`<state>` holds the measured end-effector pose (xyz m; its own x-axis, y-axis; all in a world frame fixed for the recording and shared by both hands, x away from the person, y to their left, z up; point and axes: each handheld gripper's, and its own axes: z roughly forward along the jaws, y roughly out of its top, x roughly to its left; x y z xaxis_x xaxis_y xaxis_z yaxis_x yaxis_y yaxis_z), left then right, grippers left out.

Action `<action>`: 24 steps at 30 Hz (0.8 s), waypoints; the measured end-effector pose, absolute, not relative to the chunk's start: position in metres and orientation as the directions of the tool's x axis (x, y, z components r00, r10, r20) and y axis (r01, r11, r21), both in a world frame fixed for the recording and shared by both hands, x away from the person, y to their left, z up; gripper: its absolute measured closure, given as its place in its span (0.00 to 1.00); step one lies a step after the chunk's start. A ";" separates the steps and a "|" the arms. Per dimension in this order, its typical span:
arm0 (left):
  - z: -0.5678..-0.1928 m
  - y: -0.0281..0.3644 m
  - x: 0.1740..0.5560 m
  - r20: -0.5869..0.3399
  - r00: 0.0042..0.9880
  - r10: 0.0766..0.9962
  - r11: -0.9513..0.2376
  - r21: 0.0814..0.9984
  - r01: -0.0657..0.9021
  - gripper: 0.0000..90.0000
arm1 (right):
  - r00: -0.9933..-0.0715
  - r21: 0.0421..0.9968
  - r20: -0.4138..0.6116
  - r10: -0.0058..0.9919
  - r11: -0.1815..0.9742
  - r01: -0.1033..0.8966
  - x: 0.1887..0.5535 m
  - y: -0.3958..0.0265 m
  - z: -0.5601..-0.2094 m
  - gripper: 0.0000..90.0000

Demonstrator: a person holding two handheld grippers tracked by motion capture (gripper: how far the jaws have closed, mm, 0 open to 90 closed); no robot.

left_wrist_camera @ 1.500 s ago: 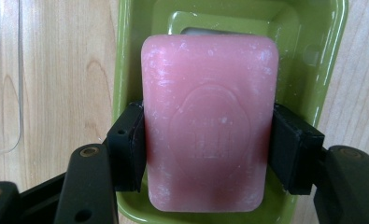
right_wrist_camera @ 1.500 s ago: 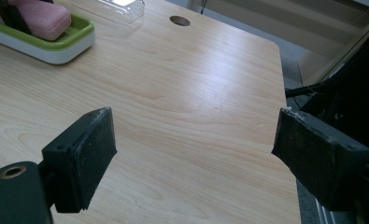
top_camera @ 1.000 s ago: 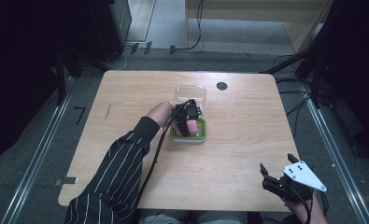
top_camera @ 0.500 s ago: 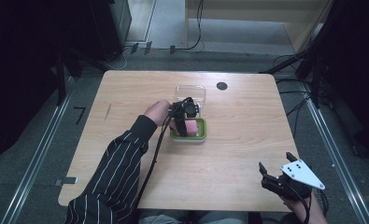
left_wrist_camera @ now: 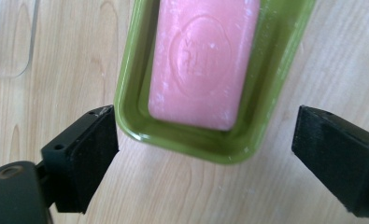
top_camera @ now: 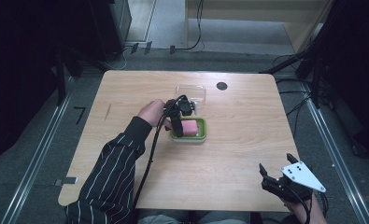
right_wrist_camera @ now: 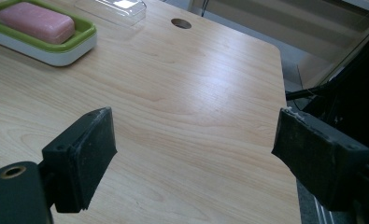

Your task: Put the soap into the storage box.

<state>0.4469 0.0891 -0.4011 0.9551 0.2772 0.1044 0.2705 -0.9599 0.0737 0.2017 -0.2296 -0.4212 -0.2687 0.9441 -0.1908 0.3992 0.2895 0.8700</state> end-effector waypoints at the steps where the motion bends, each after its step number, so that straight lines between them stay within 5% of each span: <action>1: -0.400 0.090 0.446 0.103 0.955 0.280 -0.959 0.075 0.273 0.08 | -0.268 0.871 -0.189 0.945 0.287 0.399 0.202 -0.230 -0.421 0.15; 24: -0.402 0.134 0.417 0.111 0.890 0.443 -0.896 0.024 0.443 0.04 | -0.263 0.874 -0.191 0.946 0.285 0.394 0.201 -0.229 -0.421 0.15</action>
<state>0.4172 0.1335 -0.4024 0.8895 0.4432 0.1109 0.4434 -0.8960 0.0242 0.2007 -0.2295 -0.4206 -0.2627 0.9459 -0.1906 0.3938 0.2854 0.8738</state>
